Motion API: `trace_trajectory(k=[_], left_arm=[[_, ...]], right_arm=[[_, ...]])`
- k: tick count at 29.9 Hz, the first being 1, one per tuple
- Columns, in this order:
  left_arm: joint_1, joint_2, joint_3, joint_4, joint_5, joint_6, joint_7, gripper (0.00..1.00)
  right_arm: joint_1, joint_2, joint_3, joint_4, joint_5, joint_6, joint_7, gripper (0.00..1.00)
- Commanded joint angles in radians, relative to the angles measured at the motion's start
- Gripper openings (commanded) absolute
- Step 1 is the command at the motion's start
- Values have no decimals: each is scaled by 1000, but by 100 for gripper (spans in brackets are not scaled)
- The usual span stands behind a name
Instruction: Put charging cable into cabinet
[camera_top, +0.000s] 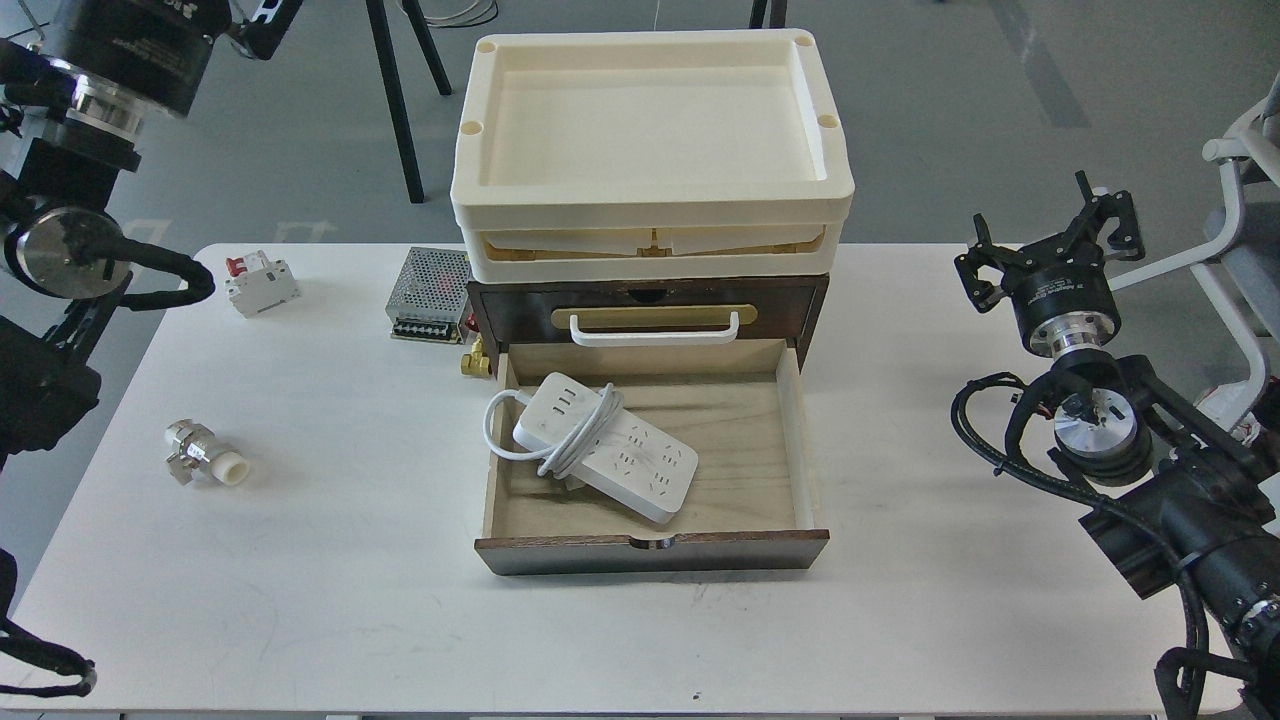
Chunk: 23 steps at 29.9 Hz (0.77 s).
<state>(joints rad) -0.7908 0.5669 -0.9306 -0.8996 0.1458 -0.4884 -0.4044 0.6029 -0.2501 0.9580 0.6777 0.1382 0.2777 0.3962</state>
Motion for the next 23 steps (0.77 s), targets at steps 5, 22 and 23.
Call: trace_trajectory(k=[5,22,23], left_arm=[[64,-22,9,290,-175,0,91,100],[134,-190,-4,412,-203,0,121,100],[133,-190,-4,412,-203,0,121,100]], right_arm=[[0,0,7,-1,9,-6,-11,100],[2,-6,24,2,11,-2,0,100],[2,-6,24,3,11,0,0,100]])
